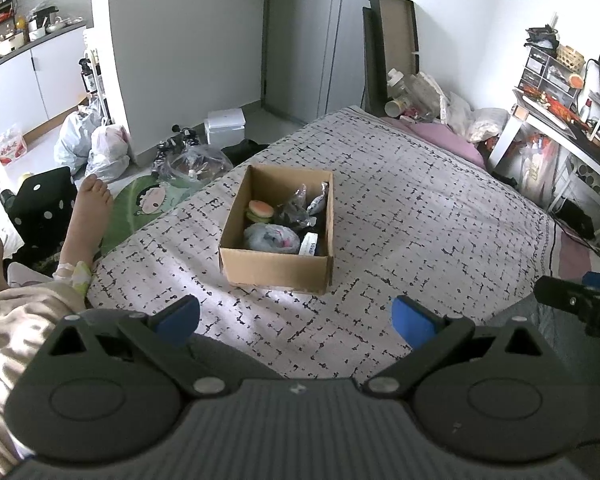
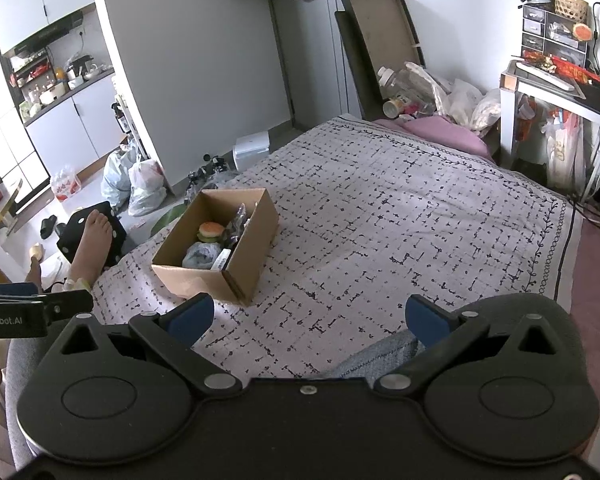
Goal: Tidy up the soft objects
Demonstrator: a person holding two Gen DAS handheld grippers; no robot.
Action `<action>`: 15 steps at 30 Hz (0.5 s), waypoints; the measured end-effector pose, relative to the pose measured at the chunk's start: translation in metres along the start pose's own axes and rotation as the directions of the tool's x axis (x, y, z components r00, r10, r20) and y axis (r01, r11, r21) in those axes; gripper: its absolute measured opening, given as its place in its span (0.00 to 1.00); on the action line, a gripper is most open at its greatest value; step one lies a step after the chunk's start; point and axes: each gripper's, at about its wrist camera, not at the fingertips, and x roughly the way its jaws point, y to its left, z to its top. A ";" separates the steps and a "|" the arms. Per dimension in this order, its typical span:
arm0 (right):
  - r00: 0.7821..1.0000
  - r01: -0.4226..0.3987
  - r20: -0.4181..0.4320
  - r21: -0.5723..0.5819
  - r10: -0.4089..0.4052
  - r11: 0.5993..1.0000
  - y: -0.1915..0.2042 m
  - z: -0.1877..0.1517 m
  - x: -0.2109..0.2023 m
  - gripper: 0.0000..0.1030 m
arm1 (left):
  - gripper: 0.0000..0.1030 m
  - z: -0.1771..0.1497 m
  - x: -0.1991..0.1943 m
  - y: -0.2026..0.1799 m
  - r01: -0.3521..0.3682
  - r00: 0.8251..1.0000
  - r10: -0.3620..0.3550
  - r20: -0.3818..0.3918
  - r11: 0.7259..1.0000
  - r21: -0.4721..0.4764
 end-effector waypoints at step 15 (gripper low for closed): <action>1.000 0.014 0.002 -0.003 -0.014 1.000 -0.003 0.001 -0.002 1.00 | 0.99 0.000 0.002 -0.001 -0.003 1.000 0.003 -0.005 1.000 -0.004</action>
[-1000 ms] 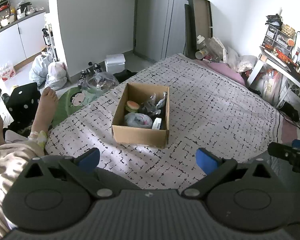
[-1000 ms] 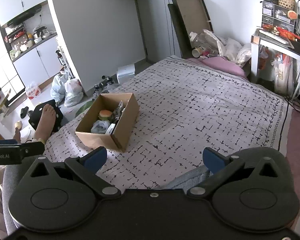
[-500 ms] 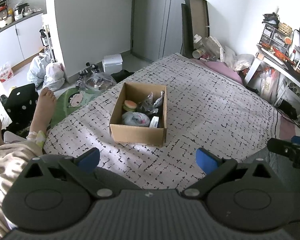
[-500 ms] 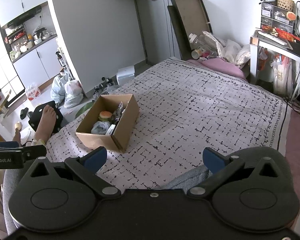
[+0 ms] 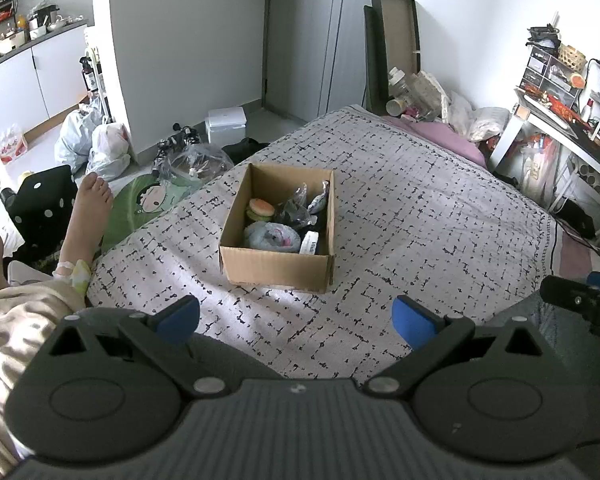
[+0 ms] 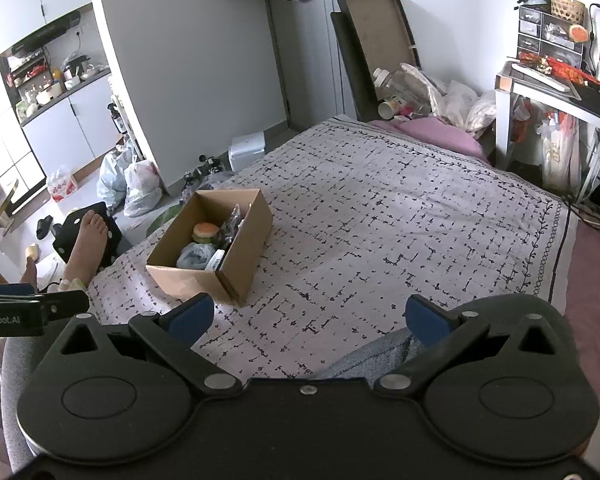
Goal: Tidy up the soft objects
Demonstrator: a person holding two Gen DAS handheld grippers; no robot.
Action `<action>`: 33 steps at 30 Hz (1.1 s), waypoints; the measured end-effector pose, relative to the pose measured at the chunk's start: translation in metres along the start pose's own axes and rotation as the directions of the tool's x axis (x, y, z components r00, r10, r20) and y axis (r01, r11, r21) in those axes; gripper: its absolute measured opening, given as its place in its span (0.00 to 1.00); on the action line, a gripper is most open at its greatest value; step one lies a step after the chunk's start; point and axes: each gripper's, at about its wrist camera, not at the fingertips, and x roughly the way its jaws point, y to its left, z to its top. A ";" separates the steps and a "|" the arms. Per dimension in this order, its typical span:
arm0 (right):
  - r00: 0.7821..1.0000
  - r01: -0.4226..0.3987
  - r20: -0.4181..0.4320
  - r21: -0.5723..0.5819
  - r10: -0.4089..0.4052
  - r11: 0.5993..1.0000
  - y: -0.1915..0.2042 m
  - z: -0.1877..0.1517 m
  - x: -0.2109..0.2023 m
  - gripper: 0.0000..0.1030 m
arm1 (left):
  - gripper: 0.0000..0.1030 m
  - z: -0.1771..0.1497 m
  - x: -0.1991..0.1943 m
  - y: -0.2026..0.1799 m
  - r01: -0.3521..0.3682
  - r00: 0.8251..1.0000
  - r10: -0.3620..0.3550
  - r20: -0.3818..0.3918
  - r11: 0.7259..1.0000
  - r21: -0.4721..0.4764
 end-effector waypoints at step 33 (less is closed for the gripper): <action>1.000 0.026 -0.013 0.002 -0.026 1.000 -0.002 -0.001 0.001 1.00 | 0.99 0.003 0.004 0.005 -0.001 1.000 0.001 0.008 1.000 -0.026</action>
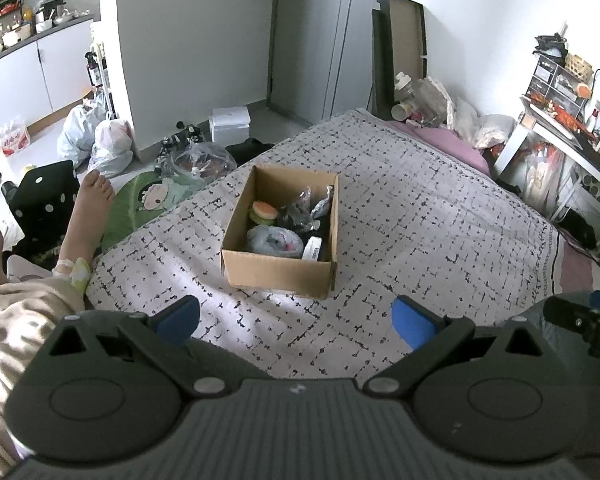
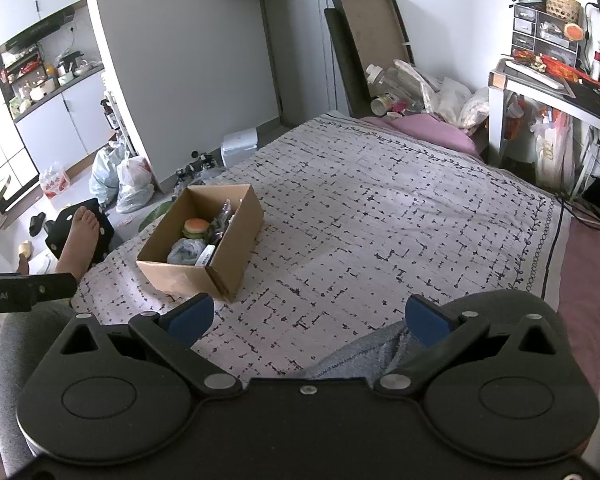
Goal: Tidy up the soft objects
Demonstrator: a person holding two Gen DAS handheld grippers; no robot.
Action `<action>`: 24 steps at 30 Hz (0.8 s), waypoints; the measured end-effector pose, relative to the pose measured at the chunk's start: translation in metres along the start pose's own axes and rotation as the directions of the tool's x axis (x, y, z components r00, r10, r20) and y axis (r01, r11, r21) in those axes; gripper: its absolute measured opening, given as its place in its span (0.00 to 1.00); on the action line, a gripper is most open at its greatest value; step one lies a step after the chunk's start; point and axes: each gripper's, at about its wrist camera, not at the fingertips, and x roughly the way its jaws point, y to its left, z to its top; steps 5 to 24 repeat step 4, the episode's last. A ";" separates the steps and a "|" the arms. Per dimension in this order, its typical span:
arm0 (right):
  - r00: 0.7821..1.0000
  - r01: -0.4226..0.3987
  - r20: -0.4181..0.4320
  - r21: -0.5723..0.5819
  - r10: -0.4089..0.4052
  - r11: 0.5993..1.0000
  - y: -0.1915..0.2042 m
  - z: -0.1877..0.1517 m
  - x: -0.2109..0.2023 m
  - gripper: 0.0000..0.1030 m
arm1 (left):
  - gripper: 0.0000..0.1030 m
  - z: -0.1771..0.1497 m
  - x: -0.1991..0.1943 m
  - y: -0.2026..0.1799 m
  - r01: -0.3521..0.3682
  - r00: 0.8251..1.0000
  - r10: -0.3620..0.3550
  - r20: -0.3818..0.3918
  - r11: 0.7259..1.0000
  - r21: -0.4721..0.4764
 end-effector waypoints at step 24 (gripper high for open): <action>1.000 0.003 0.005 0.004 -0.003 1.000 -0.003 -0.001 -0.002 1.00 | 0.99 0.001 0.003 -0.005 0.013 1.000 -0.013 -0.003 1.000 0.011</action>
